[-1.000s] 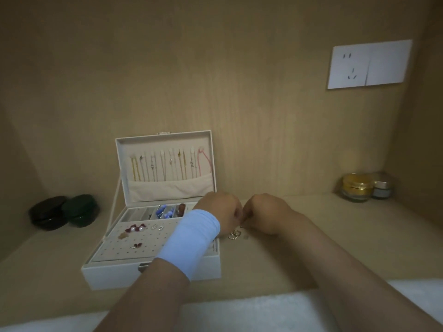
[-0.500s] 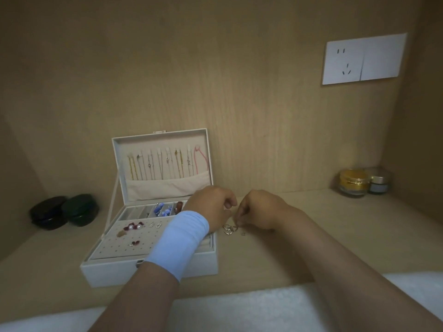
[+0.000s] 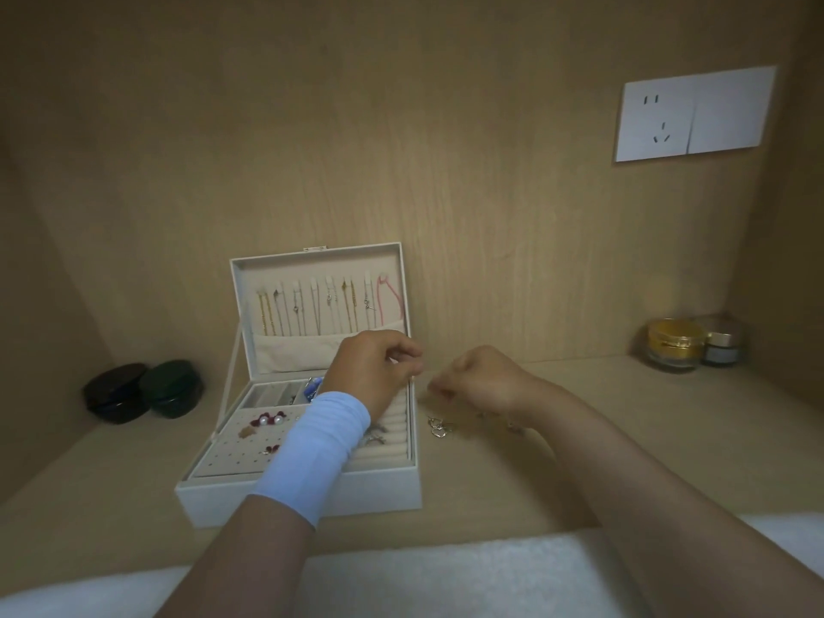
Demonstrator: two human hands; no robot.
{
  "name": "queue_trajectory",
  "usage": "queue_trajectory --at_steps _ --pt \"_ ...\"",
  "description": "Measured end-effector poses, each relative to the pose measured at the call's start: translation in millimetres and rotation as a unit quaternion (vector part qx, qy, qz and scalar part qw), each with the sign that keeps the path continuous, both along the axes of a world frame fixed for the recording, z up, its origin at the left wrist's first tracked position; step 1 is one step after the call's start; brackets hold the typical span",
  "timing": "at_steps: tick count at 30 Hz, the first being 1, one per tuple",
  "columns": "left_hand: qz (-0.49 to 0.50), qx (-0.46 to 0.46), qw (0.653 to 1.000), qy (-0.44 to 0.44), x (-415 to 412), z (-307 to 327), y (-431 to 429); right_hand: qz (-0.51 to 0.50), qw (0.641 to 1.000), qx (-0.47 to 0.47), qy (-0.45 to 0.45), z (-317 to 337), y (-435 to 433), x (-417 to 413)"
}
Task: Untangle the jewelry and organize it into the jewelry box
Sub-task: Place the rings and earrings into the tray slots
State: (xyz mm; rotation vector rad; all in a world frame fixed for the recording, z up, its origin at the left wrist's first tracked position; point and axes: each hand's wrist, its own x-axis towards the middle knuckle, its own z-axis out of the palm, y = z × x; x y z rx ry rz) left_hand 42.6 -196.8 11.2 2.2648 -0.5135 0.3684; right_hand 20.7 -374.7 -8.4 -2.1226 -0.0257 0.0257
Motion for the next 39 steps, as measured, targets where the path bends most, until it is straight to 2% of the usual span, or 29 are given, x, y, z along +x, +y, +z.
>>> queue_trajectory --at_steps 4,7,13,19,24,29,35,39 --pt "-0.002 -0.008 1.000 0.004 -1.4 2.8 13.6 0.045 0.970 -0.241 -0.006 -9.8 5.8 -0.9" --pt "-0.010 -0.026 1.000 0.011 -6.5 6.5 23.4 0.031 0.951 -0.305 -0.028 -10.8 10.6 -1.7" --pt "-0.009 -0.036 0.999 0.033 -13.2 11.5 47.8 0.029 0.941 -0.335 -0.036 -11.0 15.5 -2.4" --pt "-0.007 -0.029 0.998 0.053 -20.9 17.4 83.8 0.017 0.954 -0.297 -0.040 -1.4 14.3 -9.2" --pt "-0.006 -0.040 0.996 0.079 -22.3 19.8 123.5 -0.033 0.960 -0.256 -0.107 36.9 24.7 -17.8" --pt "0.004 -0.123 0.988 0.096 -21.8 16.2 160.6 0.025 0.968 -0.204 -0.141 61.1 78.6 -11.4" --pt "0.037 -0.166 0.983 0.073 -20.2 14.3 196.3 0.085 0.963 -0.227 -0.119 60.4 149.1 27.2" --pt "0.056 -0.187 0.979 0.066 -17.6 10.6 210.4 0.114 0.945 -0.288 -0.106 56.3 180.2 50.2"
